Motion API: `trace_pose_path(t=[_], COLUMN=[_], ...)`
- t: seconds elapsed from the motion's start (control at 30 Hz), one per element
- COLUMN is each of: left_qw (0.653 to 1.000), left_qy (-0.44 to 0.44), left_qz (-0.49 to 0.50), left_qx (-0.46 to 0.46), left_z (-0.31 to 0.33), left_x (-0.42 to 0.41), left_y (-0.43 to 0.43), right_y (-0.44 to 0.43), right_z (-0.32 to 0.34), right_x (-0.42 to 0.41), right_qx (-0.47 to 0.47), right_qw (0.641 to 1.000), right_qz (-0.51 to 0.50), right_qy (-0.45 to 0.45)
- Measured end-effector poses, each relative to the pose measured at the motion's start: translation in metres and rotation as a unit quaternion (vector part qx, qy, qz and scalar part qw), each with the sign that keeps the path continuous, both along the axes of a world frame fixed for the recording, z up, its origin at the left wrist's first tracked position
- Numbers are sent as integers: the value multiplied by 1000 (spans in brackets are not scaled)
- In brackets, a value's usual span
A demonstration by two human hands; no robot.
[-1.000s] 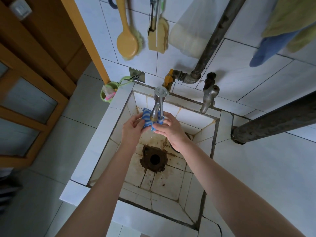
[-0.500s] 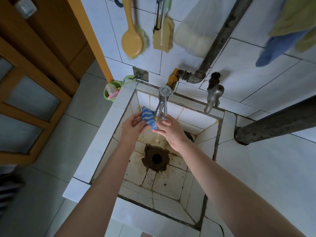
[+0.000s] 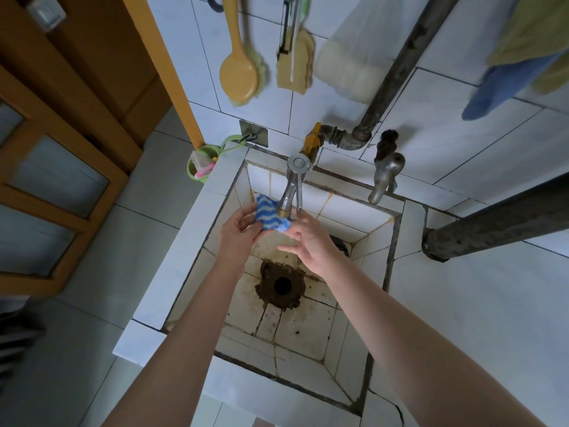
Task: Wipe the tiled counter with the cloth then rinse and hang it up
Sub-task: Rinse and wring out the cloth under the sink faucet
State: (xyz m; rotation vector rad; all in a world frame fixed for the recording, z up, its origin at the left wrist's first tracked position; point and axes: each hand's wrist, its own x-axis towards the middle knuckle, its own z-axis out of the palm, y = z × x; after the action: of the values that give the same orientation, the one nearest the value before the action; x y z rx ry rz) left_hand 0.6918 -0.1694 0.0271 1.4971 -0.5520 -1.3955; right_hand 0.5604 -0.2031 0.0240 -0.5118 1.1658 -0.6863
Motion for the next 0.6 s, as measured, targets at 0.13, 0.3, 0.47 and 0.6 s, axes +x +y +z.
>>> trace_pose_path(t=[0.13, 0.3, 0.47, 0.6], left_qw=[1000, 1000, 1000, 999], left_qy=[-1, 6, -12, -25], left_qz=[-20, 8, 1, -17], left_qx=[-1, -2, 1, -10], left_z=[0, 2, 2, 1], left_x=[1, 2, 0, -4], left_y=[4, 4, 4, 6], right_y=[1, -1, 1, 0], right_z=[-3, -2, -6, -13], right_x=[0, -1, -2, 0], right_qx=[2, -48, -128, -166], right_qw=[1000, 998, 988, 966], right_qz=[8, 15, 51, 38], right_qy=[-9, -34, 70, 197])
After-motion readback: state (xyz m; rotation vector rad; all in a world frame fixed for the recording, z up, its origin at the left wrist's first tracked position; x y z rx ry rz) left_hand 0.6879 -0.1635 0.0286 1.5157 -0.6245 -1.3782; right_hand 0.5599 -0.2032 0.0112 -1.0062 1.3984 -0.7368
